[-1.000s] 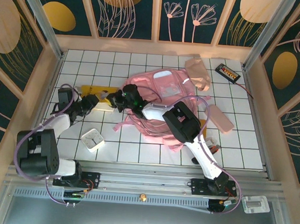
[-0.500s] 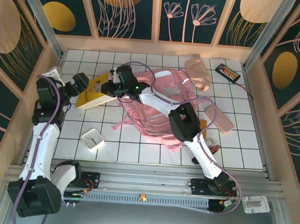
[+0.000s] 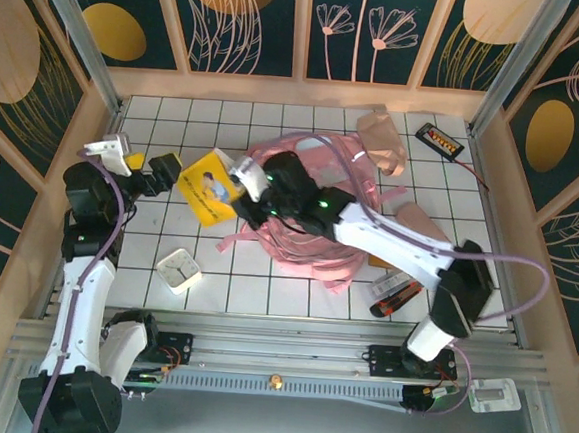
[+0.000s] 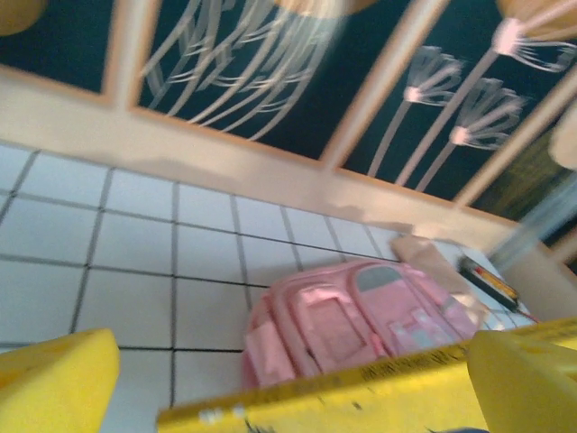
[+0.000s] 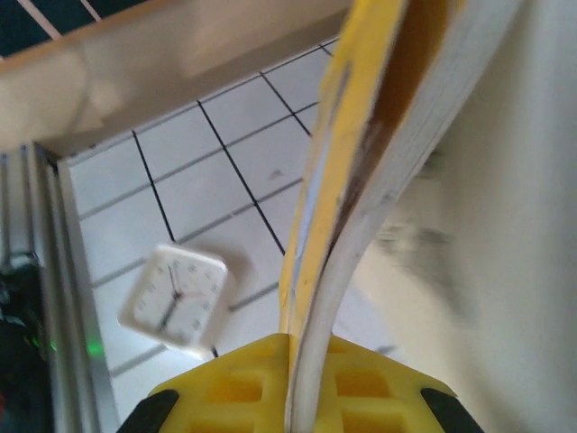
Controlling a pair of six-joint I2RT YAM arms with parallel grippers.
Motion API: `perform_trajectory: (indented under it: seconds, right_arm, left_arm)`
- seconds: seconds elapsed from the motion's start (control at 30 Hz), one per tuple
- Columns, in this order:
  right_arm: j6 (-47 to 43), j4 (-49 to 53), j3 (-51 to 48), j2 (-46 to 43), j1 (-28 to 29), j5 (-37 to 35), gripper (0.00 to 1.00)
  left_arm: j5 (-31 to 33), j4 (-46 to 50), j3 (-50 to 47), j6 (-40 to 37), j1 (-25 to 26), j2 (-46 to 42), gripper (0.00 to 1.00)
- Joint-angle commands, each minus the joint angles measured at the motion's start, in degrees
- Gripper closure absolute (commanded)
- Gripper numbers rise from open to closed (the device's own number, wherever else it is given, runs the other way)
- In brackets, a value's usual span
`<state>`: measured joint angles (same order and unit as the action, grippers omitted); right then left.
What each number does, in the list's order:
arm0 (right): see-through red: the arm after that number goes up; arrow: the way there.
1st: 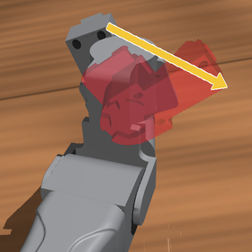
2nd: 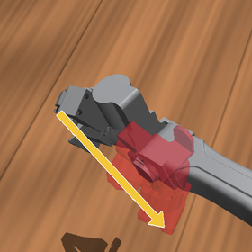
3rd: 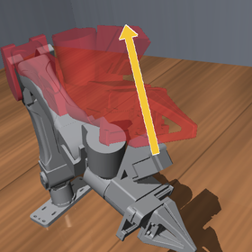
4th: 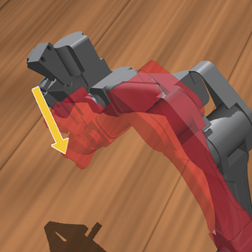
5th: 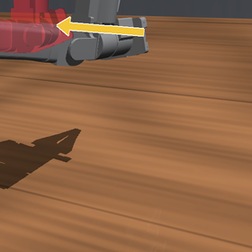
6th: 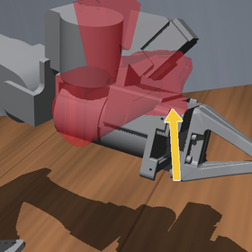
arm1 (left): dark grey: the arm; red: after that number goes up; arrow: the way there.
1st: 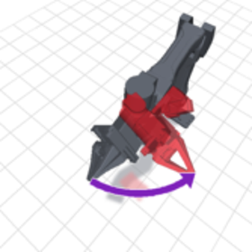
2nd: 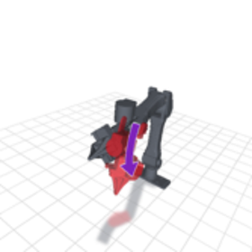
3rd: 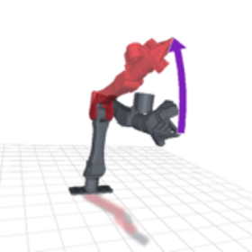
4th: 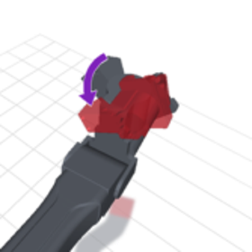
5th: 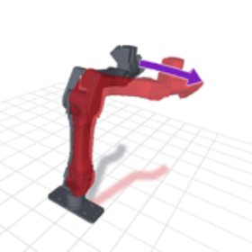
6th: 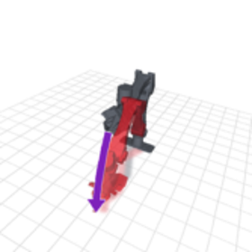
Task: Pack books, pencil case, and school supplies into a backpack
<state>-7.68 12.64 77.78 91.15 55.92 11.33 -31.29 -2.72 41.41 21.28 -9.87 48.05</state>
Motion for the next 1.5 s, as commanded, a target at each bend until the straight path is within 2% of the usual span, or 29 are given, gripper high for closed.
perform_trajectory:
  seconds: [0.0,0.07,0.13,0.23,0.27,0.33,0.5,0.63,0.73,0.97,1.1,1.27,1.37,1.4,1.43,1.47]
  right_arm:
    - [-11.92,-4.17,-2.85,-6.78,-1.29,-4.83,1.00]
    - [-13.15,0.20,-2.08,-8.85,-2.26,-5.87,1.00]
    - [-14.00,3.45,-1.82,-10.60,-2.92,-6.00,1.00]
    - [-13.77,5.68,-2.12,-12.73,-3.71,-5.27,1.00]
    - [-13.40,5.91,-2.33,-13.25,-3.95,-5.16,1.00]
    - [-12.98,7.14,-2.15,-13.55,-4.39,-3.92,1.00]
    - [-13.25,7.63,-3.74,-14.36,-5.47,-3.60,1.00]
    - [-14.12,6.76,-5.66,-15.87,-5.82,-2.37,1.00]
    - [-15.05,6.67,-5.80,-16.34,-5.82,-1.45,1.00]
    - [-17.76,7.31,-6.31,-17.90,-5.82,0.79,1.00]
    - [-18.26,6.97,-6.79,-18.81,-5.85,1.40,1.00]
    - [-18.49,6.03,-7.37,-18.75,-5.89,1.59,1.00]
    - [-18.51,5.36,-7.45,-18.49,-6.40,1.91,1.00]
    - [-18.42,5.09,-7.55,-18.39,-6.74,2.15,1.00]
    - [-18.27,4.86,-7.66,-18.24,-7.14,2.57,1.00]
    - [-18.04,4.55,-7.85,-18.25,-7.49,2.91,1.00]
  left_arm:
    - [-14.25,-12.78,-3.97,-3.06,-0.11,-0.72,0.05]
    - [-20.80,-20.46,-6.72,-2.46,0.87,-0.49,0.06]
    - [-25.25,-23.73,-7.51,-3.35,2.70,0.14,0.05]
    - [-27.46,-13.84,-3.61,-14.03,6.57,1.35,0.03]
    - [-26.76,-9.11,-1.83,-18.31,8.05,1.74,0.02]
    - [-26.87,-5.58,-0.28,-21.48,9.17,1.89,0.02]
    - [-29.36,-10.87,-2.15,-19.77,10.07,-1.01,0.01]
    - [-25.24,1.45,1.16,-33.90,12.88,0.06,0.01]
    - [-24.60,6.33,3.66,-41.49,15.05,2.81,0.01]
    - [-25.33,8.01,8.85,-44.22,16.35,8.99,0.02]
    - [-25.82,8.21,11.40,-44.24,17.33,12.24,0.05]
    - [-24.34,11.44,13.94,-46.47,20.63,15.86,0.19]
    - [-23.47,14.03,15.72,-48.05,22.14,17.88,0.33]
    - [-23.50,14.06,15.89,-47.94,22.21,18.20,0.45]
    - [-23.51,13.87,15.89,-47.52,22.26,18.46,0.62]
    - [-23.61,13.44,15.68,-46.93,22.26,18.47,0.75]
